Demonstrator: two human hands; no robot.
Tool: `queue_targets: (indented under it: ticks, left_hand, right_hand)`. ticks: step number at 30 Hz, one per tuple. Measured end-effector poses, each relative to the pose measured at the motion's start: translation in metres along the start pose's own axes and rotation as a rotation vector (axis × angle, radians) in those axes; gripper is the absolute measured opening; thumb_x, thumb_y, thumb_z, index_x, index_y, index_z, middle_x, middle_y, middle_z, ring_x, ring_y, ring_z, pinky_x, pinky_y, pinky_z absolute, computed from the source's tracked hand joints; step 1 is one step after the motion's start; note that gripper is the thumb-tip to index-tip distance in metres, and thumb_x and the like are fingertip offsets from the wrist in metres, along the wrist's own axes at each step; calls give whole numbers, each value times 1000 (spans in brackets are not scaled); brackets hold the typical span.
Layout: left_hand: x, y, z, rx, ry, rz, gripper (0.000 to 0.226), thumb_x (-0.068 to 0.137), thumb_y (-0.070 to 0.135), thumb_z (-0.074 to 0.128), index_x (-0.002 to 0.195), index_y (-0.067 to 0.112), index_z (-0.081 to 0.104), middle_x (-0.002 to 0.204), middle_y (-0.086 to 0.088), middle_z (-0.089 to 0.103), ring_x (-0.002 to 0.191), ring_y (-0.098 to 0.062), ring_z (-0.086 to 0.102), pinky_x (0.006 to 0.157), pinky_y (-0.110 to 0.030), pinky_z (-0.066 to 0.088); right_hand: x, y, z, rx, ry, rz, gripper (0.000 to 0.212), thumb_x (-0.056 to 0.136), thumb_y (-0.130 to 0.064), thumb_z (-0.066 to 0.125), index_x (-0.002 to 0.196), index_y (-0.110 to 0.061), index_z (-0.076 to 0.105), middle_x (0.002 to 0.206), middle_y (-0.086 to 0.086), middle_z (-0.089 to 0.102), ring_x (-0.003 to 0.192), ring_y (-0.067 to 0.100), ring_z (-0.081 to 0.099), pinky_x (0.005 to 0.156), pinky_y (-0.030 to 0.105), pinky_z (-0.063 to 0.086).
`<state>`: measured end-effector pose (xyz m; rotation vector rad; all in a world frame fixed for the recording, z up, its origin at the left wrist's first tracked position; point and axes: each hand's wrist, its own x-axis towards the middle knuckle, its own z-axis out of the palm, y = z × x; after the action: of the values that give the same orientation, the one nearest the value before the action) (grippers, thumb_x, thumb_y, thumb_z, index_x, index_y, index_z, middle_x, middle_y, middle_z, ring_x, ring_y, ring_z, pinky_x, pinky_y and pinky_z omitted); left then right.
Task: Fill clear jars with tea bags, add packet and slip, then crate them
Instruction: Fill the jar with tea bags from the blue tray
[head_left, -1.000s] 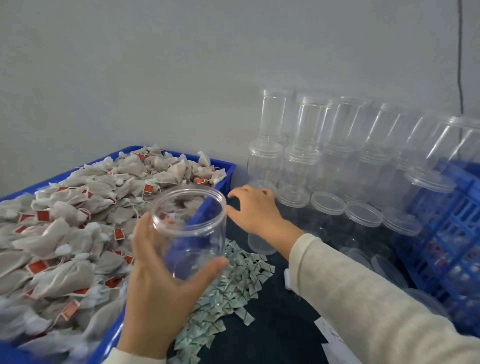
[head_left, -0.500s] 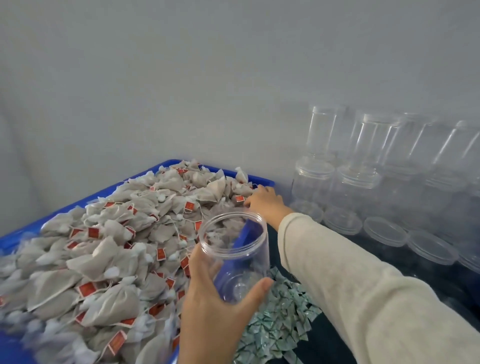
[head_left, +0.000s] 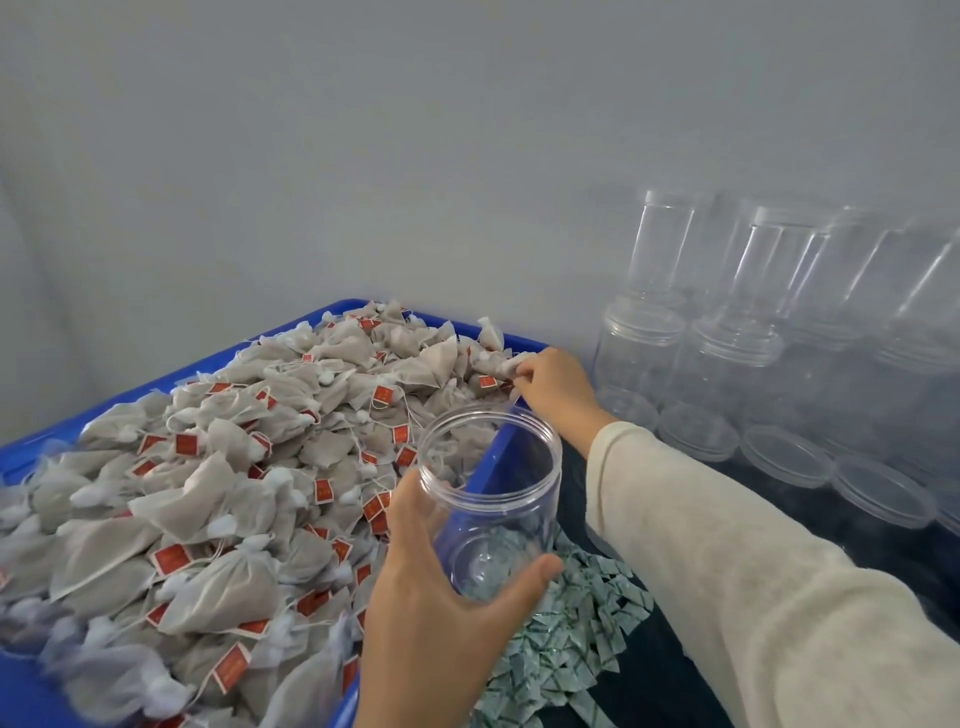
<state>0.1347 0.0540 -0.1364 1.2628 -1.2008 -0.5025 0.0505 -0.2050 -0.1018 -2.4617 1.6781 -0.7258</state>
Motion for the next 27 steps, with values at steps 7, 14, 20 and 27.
queue_targets:
  ticks: [7,14,20,27]
  left_hand:
    - [-1,5,1,-7,-2,27,87,50,63,79,117,69,25,111,53,47,95,28,51,67,8,35]
    - [-2,3,-1,79,7,-51,94,42,79,73,114,74,12,108,45,45,101,24,44,83,-14,39]
    - [-2,4,-1,109,-8,-33,95,43,80,71,121,67,18,121,36,49,108,21,48,85,-14,42]
    - [-2,3,-1,125,-3,-40,102,43,80,69,129,55,20,118,30,53,101,11,55,78,-15,43]
  right_hand:
    - [-21,-12,-79,337,178,-159,15,90,-25,67,95,-23,53,79,-13,55,69,4,56,58,12,44]
    - [-74,-49,-166,716,-55,-189,25,70,-38,72,87,-25,61,78,-5,70,69,8,70,59,17,55]
    - [-112,-68,-173,725,-330,-195,20,73,-25,79,82,-16,64,67,-5,72,64,12,71,58,24,58]
    - [-127,-82,-165,207,-448,-348,16,78,-29,79,75,-27,63,60,-18,58,55,-13,50,49,5,38]
